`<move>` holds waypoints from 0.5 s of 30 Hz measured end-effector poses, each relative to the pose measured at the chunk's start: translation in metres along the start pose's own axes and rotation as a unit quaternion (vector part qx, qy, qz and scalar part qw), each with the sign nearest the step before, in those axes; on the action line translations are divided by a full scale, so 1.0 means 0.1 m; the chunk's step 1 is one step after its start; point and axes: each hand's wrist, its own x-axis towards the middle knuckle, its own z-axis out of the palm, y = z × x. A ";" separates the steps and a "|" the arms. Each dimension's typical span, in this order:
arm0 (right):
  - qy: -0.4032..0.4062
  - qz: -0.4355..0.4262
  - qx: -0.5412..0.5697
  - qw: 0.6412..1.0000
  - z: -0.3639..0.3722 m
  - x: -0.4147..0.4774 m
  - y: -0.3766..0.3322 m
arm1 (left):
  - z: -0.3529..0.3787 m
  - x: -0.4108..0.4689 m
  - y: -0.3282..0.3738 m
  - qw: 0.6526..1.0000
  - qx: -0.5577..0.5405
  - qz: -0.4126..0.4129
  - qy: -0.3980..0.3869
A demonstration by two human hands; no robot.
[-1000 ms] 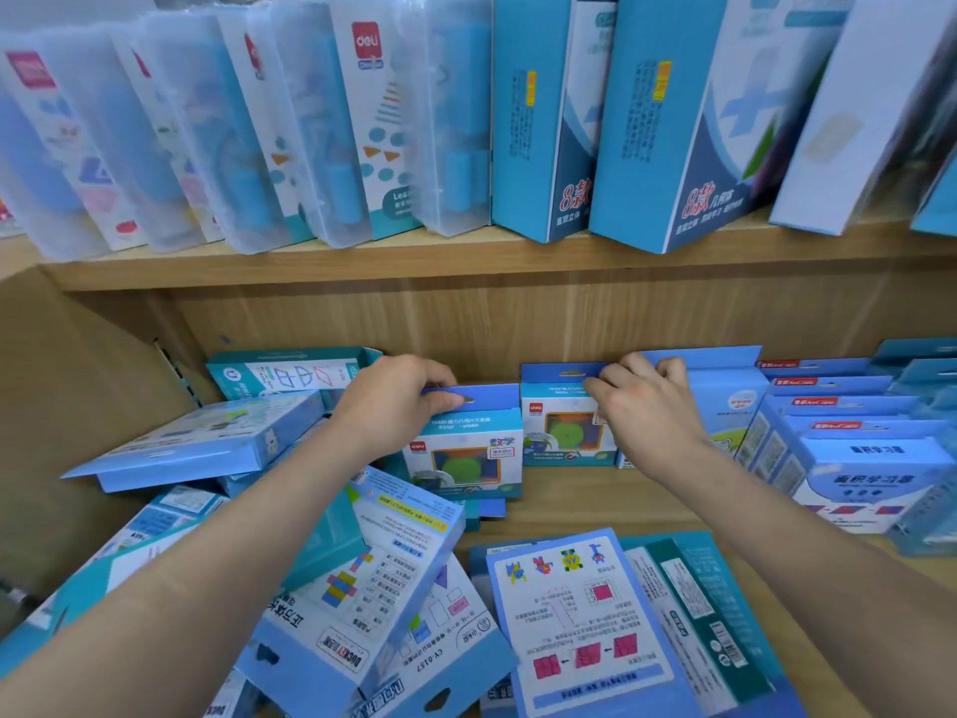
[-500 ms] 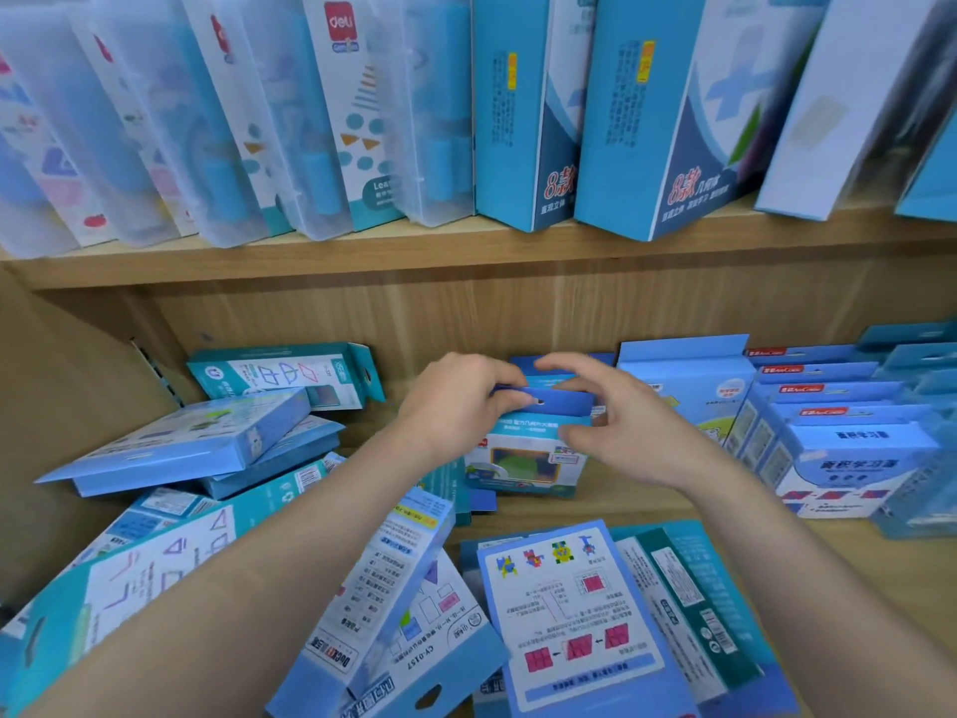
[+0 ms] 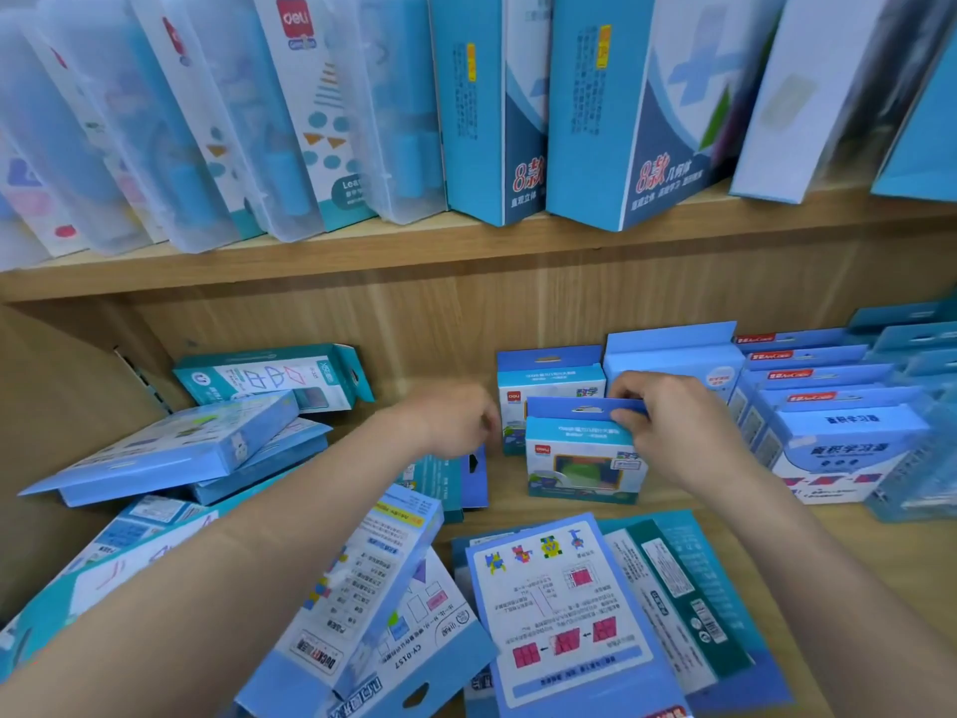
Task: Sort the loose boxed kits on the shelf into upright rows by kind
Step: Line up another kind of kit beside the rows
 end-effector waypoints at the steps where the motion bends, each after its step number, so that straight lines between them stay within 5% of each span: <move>1: 0.000 -0.002 0.004 1.000 0.00 0.00 0.02 | 0.06 0.04 0.00 0.997 0.026 -0.001 -0.076; 3: 0.004 -0.007 0.018 1.000 0.02 -0.01 0.03 | 0.18 0.13 0.03 0.980 0.093 0.003 -0.177; 6: 0.006 -0.005 0.040 0.999 0.04 -0.03 0.07 | 0.25 0.23 0.06 0.963 0.149 0.000 -0.222; 10: -0.030 -0.003 0.066 0.997 0.04 -0.06 0.11 | 0.32 0.29 0.07 0.962 0.228 0.038 -0.145; 15: -0.094 0.004 0.026 0.995 0.06 -0.06 0.11 | 0.14 0.13 0.01 0.976 0.218 -0.017 -0.015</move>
